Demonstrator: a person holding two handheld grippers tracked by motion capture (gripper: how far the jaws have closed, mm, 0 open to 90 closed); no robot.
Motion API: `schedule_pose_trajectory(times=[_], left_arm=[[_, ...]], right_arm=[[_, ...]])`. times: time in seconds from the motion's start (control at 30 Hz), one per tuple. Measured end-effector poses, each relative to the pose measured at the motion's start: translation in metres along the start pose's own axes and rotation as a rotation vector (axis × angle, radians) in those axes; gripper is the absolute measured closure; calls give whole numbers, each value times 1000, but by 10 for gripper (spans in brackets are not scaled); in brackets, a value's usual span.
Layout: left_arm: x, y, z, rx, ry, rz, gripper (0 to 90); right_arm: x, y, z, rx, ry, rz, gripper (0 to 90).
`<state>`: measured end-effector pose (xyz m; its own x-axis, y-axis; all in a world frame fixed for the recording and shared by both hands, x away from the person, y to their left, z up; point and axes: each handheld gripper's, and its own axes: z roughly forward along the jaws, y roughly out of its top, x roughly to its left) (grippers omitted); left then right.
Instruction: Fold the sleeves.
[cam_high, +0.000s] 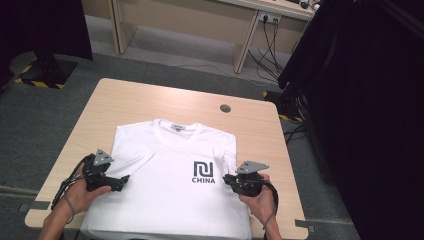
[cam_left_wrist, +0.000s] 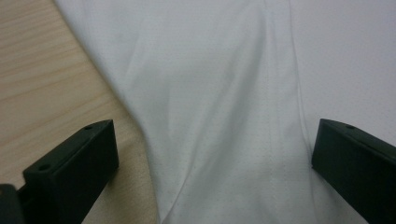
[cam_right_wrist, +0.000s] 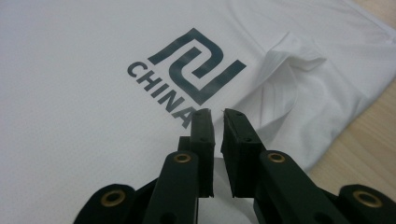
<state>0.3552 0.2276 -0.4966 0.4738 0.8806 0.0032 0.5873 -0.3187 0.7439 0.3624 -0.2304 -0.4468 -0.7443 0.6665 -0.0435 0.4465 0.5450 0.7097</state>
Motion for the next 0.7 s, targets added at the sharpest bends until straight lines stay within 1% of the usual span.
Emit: schedule_pose_trajectory(times=[0.07, 0.17, 0.2, 0.23, 0.3, 0.33, 0.4, 0.43, 0.6, 0.7], left_arm=[[0, 0, 0, 0, -1, 0, 0], [0, 0, 0, 0, 0, 0, 0], [0, 0, 0, 0, 0, 0, 0], [0, 0, 0, 0, 0, 0, 0], [0, 0, 0, 0, 0, 0, 0], [0, 0, 0, 0, 0, 0, 0], [0, 0, 0, 0, -1, 0, 0], [0, 0, 0, 0, 0, 0, 0], [0, 0, 0, 0, 0, 1, 0], [0, 0, 0, 0, 0, 0, 0]], right_arm=[[-3, 3, -3, -23, -11, 14, 782], [-14, 5, -9, -69, -32, 70, 746], [-14, 5, -9, -69, -32, 70, 746], [-23, 5, -8, -73, -56, 96, 738], [-30, 5, -1, -50, -93, 110, 729], [-33, 5, 3, -35, -112, 104, 722], [-36, 5, 12, 5, -151, 67, 708], [-37, 6, 16, 16, -165, 56, 705], [-45, 13, 31, 31, -186, 65, 688], [-45, 15, 44, 62, -199, 32, 673]])
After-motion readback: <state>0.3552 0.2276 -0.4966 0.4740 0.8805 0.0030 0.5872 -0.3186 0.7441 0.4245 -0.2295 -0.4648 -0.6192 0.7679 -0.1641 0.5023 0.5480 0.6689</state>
